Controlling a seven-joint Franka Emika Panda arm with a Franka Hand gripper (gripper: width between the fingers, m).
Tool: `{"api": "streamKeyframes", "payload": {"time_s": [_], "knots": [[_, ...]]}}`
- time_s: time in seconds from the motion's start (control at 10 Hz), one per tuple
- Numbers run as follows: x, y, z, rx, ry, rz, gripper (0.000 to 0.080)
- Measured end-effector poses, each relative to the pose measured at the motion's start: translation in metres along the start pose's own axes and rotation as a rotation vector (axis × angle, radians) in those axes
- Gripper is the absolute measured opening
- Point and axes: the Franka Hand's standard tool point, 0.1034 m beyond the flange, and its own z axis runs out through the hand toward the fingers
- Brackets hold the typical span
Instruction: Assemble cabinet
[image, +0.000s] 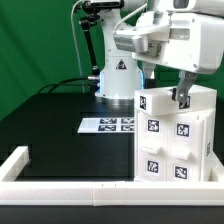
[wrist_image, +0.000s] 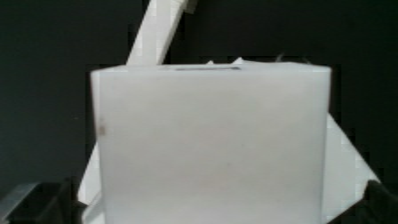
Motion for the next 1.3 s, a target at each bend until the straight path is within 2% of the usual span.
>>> {"api": "streamKeyframes", "payload": {"time_s": [0.3,0.4,0.8,1.0,1.3], "knots": [[0.0,0.002,0.002,0.002,-0.001,0.024,0.0771],[-0.001,0.001,0.003,0.002,-0.001,0.026,0.0588],[-0.002,0.0,0.003,0.004,0.0,0.077,0.056],[-0.01,-0.008,0.004,0.024,0.001,0.258,0.056],[-0.009,-0.012,0.005,0.045,-0.002,0.465,0.0561]]}}
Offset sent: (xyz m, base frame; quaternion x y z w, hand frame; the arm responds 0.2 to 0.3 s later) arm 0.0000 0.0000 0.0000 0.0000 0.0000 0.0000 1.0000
